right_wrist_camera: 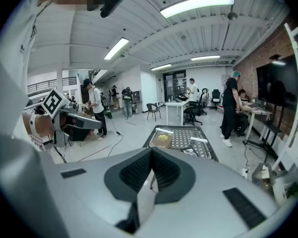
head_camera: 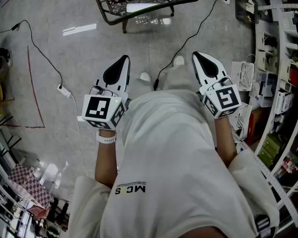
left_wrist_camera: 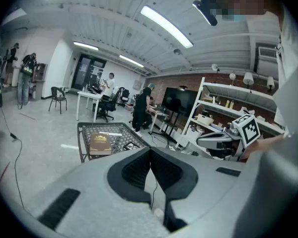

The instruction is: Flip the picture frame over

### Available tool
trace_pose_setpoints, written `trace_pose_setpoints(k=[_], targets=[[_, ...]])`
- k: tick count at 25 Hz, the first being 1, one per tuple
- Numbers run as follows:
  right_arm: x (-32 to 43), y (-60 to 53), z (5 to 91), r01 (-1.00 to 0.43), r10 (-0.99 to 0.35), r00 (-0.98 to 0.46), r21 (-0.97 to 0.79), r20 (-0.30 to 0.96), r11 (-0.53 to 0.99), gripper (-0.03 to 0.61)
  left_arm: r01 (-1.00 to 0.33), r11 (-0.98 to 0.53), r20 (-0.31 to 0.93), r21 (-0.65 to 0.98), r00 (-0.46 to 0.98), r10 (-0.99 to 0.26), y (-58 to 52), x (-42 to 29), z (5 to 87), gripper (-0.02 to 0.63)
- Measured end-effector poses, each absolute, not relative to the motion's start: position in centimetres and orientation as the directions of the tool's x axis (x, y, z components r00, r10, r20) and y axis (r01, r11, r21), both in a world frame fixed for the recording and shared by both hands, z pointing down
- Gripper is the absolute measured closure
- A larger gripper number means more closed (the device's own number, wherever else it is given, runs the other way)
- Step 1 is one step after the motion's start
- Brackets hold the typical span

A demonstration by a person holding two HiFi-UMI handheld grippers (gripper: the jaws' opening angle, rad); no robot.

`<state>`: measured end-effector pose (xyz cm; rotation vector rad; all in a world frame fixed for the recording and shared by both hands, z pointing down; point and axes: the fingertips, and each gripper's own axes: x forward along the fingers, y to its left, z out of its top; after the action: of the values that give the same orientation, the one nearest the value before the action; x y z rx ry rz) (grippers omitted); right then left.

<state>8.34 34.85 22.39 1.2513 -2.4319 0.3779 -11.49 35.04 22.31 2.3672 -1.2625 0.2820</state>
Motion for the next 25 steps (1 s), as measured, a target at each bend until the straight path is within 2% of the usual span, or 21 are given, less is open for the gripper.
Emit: trace_pose_setpoints(k=[3,10,25], targets=[[8.8,35.6,21.7,-0.812,-0.711,-0.552,-0.085,0.436,0.578,0.563,-0.83,-0.514,0.378,0.218,0.557,-0.739,36.2,-9.6,21.4,0.594],[11.6,36.1,20.4,-0.8,-0.712,-0.581,-0.117,0.394,0.588,0.563,-0.83,-0.503,0.379,0.241,0.558,-0.738,36.5,-4.5,20.5,0.594],[23.4,37.5,19.1,-0.768,-0.729,-0.64,-0.22,0.243,0.601,0.563,-0.848,-0.505,0.417,0.159,0.522,-0.744,35.9,7.1,19.1,0.594]])
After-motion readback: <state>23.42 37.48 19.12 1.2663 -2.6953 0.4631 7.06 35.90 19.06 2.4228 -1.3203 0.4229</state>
